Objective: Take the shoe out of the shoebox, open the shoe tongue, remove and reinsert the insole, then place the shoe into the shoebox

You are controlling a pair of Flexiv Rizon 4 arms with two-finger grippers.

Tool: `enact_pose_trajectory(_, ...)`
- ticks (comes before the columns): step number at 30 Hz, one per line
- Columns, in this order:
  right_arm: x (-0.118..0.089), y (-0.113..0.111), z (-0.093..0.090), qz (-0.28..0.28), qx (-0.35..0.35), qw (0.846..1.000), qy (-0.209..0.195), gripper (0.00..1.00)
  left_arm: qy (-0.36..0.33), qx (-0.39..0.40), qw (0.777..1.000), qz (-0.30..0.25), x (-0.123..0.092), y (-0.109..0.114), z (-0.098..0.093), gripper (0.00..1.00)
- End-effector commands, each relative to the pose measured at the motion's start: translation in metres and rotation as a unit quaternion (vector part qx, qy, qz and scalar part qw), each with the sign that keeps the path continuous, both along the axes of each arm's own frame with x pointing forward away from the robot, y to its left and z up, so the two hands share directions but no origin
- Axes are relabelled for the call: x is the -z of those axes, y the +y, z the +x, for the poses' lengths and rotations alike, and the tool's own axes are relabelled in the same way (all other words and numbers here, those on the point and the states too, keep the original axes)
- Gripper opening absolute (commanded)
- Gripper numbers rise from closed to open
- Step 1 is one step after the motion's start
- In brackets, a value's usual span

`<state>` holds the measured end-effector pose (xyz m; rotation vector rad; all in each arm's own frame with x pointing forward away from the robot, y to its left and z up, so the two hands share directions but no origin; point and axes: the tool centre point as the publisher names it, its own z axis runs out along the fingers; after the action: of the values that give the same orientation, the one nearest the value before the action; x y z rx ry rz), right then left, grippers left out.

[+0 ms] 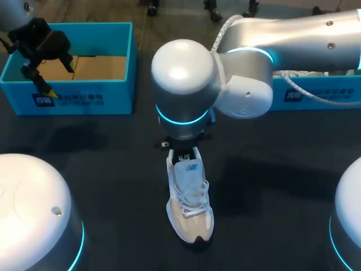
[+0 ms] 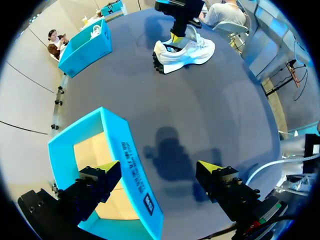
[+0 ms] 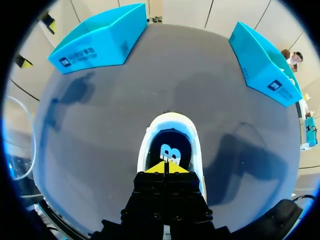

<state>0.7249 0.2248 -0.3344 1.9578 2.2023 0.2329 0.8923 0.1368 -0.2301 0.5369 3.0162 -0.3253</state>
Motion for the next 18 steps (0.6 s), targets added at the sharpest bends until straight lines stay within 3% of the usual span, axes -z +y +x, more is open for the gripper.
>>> enact_pose_trajectory(1,0.006,0.002,0.004,-0.014,0.007,1.0,0.005,0.0,0.0,0.0,1.0,0.001,0.0,0.0,0.0,1.0)
enact_pose_trajectory(11,0.007,-0.016,0.003,-0.047,0.029,0.998,0.008,0.0,0.0,0.0,1.0,0.001,0.0,0.0,0.0,1.0)
enact_pose_trajectory(18,0.022,-0.028,0.007,-0.047,0.032,0.998,0.007,0.0,0.0,0.0,1.0,0.001,0.0,0.0,0.0,1.0)
